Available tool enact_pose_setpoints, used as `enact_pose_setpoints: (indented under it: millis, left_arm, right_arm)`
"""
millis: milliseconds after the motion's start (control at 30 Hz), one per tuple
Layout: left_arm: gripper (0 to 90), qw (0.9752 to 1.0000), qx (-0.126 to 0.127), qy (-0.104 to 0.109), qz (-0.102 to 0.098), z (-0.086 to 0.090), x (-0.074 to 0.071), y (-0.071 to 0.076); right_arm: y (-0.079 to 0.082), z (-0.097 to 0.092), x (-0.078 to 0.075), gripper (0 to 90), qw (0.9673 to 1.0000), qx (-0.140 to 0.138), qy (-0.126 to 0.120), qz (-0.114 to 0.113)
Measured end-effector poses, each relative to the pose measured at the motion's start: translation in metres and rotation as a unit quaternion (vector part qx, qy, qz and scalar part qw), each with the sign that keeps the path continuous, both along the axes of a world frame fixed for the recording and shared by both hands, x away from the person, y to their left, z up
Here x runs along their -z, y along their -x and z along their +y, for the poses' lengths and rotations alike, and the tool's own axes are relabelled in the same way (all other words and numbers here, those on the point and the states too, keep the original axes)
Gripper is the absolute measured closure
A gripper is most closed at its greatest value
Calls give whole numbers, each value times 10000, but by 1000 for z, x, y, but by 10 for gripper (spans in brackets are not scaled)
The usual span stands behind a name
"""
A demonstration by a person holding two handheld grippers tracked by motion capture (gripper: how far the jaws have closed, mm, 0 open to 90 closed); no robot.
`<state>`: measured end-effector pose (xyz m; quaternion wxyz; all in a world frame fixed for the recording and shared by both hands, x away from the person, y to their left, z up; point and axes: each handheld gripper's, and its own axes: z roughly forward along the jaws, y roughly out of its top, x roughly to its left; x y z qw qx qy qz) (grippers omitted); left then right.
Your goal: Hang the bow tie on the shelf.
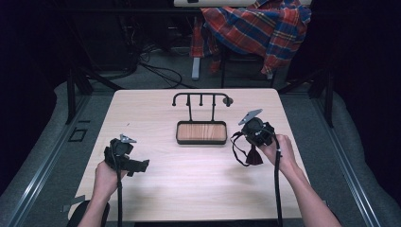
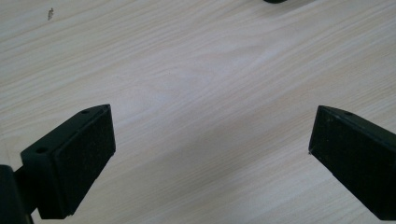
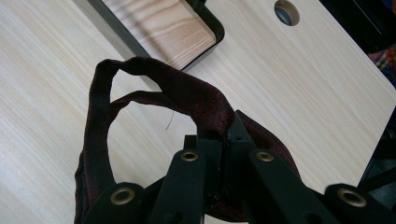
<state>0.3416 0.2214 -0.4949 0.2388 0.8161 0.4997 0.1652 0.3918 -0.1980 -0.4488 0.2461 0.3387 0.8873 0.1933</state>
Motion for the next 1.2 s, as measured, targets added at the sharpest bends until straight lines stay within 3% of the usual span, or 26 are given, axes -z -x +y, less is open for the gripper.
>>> enact_pose_setpoints:
  millis: [567, 1000, 1200]
  left_arm:
    - [7, 10000, 23, 20, -4, -2, 0, 0]
    - [6, 10000, 26, 33, 3, -1, 0, 0]
    - [6, 10000, 1, 30, 1, 0, 0, 0]
  right_arm:
    - [-19, 16, -20, 885, 9998, 25, -28, -191]
    - [-39, 38, -53, 885, 9988, 144, -12, -472]
    - [-45, 42, -57, 885, 9984, 191, -58, -535]
